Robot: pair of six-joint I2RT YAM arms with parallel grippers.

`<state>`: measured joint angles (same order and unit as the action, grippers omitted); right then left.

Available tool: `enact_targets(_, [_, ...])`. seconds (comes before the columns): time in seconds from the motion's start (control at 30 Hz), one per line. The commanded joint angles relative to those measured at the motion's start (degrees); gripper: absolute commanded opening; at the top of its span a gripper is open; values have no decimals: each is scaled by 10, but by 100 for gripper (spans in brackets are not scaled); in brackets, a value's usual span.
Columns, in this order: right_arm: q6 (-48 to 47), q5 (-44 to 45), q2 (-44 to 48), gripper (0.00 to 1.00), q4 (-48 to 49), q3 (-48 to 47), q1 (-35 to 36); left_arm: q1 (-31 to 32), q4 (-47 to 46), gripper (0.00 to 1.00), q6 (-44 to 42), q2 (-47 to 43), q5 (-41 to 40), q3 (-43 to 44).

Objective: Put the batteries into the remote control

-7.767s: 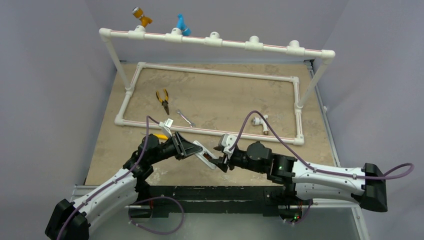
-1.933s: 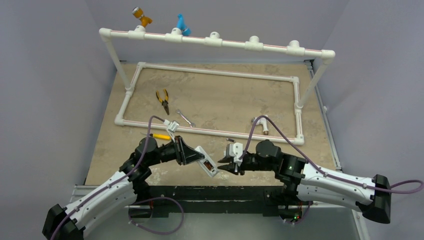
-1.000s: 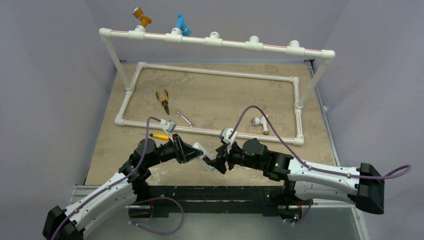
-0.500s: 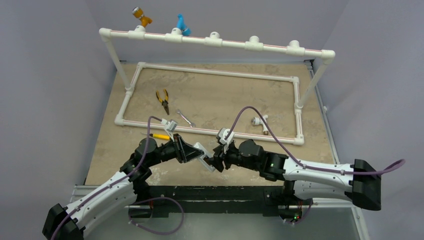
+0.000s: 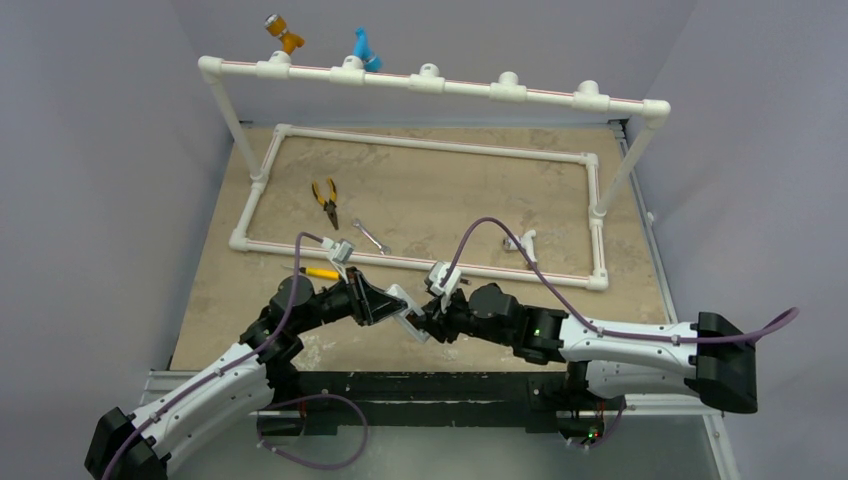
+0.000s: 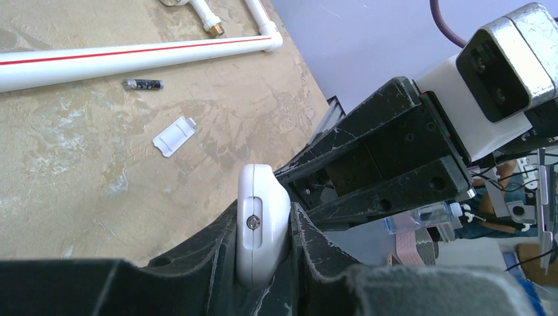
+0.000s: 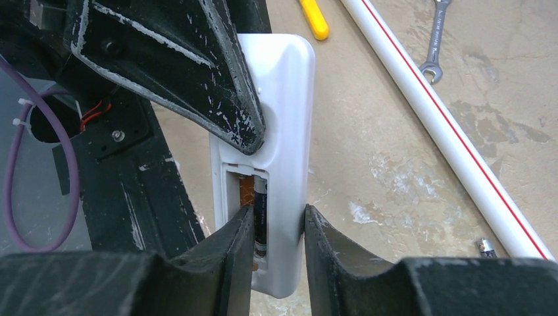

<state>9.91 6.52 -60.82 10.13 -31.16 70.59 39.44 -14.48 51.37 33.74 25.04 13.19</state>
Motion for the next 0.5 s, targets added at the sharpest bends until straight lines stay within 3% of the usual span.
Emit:
enact_targets(0.0, [-10,25,-8,23,5,-26,2,3,-45,0,8,-10,13,1])
enact_targets(0.1, [-10,29,-8,16,5,-26,2,3,-45,0,9,-10,13,0])
enact_targets(0.37, [-7,42,-1,12,7,-23,2,3,-44,0,11,-12,13,-3])
enact_targets(0.4, [-6,39,0,18,8,-22,2,3,-41,0,10,-12,13,-3])
enact_targets(0.47, [-8,29,7,38,18,-18,2,3,-34,0,9,-11,10,-3])
